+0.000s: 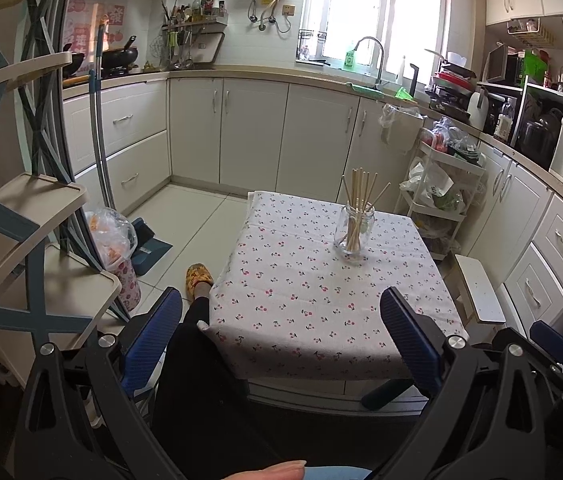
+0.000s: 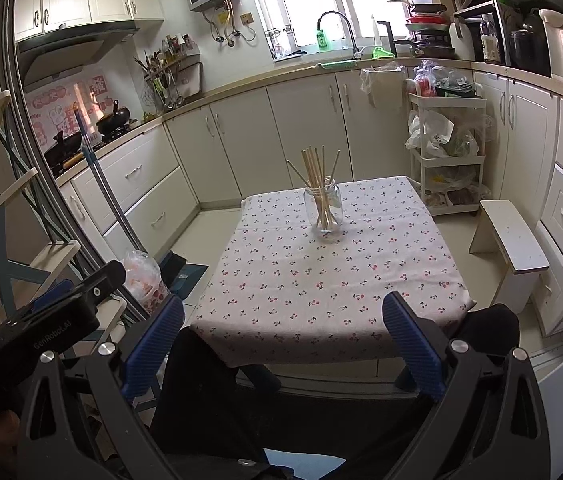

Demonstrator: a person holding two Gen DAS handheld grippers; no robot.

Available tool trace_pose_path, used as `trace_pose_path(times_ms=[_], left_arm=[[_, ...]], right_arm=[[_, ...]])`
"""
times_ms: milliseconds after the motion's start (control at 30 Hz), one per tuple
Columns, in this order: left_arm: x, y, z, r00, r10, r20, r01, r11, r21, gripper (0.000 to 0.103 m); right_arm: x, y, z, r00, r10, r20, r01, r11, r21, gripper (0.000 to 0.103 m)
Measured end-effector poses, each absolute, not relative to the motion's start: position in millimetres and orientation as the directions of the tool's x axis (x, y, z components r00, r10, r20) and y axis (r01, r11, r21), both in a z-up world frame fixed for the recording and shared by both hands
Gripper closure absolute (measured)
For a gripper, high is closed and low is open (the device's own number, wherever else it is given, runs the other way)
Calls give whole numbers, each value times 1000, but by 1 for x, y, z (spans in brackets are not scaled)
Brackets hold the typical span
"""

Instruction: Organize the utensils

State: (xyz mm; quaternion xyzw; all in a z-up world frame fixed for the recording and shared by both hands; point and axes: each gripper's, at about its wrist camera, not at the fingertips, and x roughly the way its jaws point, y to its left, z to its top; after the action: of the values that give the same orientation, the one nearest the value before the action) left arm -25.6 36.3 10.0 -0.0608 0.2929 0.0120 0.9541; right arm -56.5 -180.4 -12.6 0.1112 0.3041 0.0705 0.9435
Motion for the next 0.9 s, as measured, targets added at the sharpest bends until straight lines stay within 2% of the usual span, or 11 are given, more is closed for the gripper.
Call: trace_pose_path(times_ms=[900], left_arm=[[-25,35,11,826,-13,-563,-58,992,-109,8]], right_arm=[[-57,-179,-17,799,205,-565,-66,964,256,7]])
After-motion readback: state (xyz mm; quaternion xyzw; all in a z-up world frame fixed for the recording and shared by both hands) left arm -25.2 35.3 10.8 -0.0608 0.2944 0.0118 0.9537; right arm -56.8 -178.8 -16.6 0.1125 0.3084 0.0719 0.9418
